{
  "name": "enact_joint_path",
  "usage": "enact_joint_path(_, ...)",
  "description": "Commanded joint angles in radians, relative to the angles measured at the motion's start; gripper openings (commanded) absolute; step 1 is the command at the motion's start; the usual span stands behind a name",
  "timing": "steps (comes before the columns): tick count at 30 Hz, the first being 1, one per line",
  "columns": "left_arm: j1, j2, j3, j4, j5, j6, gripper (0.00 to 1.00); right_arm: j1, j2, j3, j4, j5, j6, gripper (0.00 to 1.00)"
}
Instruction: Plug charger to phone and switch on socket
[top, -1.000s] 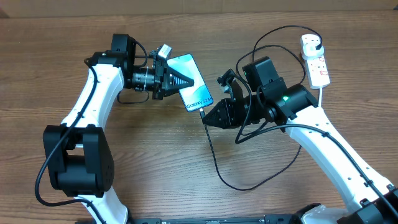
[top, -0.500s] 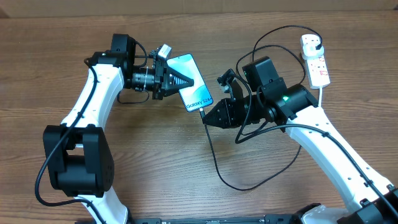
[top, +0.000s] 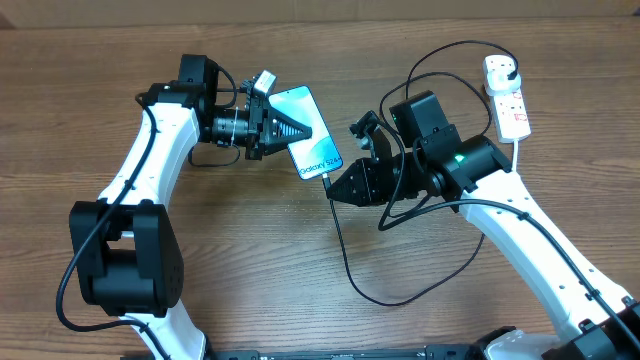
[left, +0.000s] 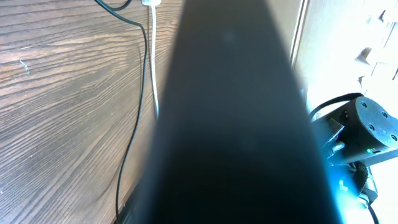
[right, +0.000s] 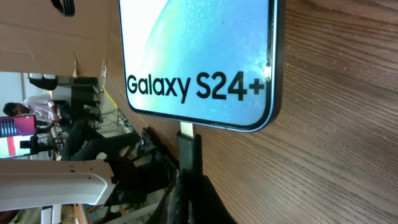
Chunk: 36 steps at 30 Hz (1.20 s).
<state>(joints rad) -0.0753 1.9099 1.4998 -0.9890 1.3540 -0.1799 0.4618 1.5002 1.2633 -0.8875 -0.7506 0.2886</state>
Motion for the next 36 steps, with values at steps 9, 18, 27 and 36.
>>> enact_joint_path(9, 0.002, -0.008, 0.007, -0.002, 0.06, 0.028, 0.04, 0.002, -0.019, 0.028, 0.001, -0.014, 0.0, 0.04)
enact_joint_path(18, 0.002, -0.008, 0.007, -0.003, 0.06, 0.035, 0.04, 0.002, -0.019, 0.028, -0.009, -0.015, -0.001, 0.04)
enact_joint_path(27, 0.002, -0.008, 0.007, -0.008, 0.06, 0.045, 0.04, 0.002, -0.019, 0.028, -0.01, -0.03, -0.004, 0.04)
enact_joint_path(36, -0.013, -0.008, 0.007, -0.009, 0.06, 0.046, 0.04, 0.002, -0.019, 0.028, -0.003, -0.036, -0.004, 0.04)
